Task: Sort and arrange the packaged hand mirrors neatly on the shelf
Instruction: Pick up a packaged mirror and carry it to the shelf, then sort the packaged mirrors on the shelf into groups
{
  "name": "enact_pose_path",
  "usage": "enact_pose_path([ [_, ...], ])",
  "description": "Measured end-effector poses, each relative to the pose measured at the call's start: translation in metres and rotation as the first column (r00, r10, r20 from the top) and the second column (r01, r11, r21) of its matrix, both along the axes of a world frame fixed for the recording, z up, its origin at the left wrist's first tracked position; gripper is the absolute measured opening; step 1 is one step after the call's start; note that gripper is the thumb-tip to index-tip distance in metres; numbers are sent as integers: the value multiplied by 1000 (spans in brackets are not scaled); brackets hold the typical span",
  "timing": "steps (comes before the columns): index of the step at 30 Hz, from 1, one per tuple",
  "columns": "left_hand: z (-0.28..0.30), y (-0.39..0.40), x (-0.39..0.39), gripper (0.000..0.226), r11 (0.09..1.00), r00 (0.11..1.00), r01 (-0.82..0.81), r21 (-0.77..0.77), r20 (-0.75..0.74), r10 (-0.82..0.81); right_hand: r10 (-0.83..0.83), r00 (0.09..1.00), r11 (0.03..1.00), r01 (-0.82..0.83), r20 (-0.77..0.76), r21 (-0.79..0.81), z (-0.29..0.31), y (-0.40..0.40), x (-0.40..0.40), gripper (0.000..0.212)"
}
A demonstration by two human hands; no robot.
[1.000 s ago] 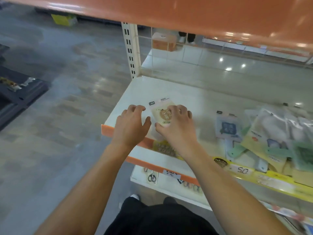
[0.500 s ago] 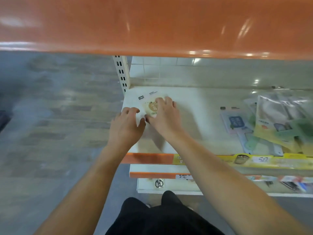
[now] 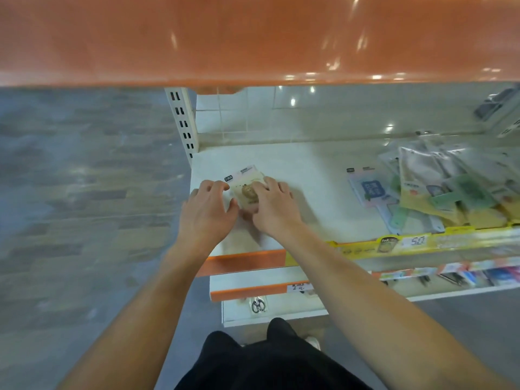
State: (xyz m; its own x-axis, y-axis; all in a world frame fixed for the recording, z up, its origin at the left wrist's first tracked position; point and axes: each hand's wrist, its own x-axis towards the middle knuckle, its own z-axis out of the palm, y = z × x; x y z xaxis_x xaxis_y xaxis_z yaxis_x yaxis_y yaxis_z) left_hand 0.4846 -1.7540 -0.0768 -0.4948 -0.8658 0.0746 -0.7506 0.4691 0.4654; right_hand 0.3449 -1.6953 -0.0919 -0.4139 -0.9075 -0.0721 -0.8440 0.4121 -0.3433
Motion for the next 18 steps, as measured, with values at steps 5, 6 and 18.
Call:
enact_pose_path([
  [5, 4, 11, -5, 38, 999, 998, 49, 1, -39, -48, -74, 991, 991, 87, 116, -106, 13, 20, -3, 62],
  [6, 5, 14, -5, 40, 999, 998, 53, 7, -45, -53, -87, 989, 981, 106, 116, -164, 16, 28, -3, 55],
  [18, 7, 78, -76, 42, 961, 955, 276, -24, -108, -277, -292, 956, 913, 291, 39, -285, 48, 132, -46, 44],
])
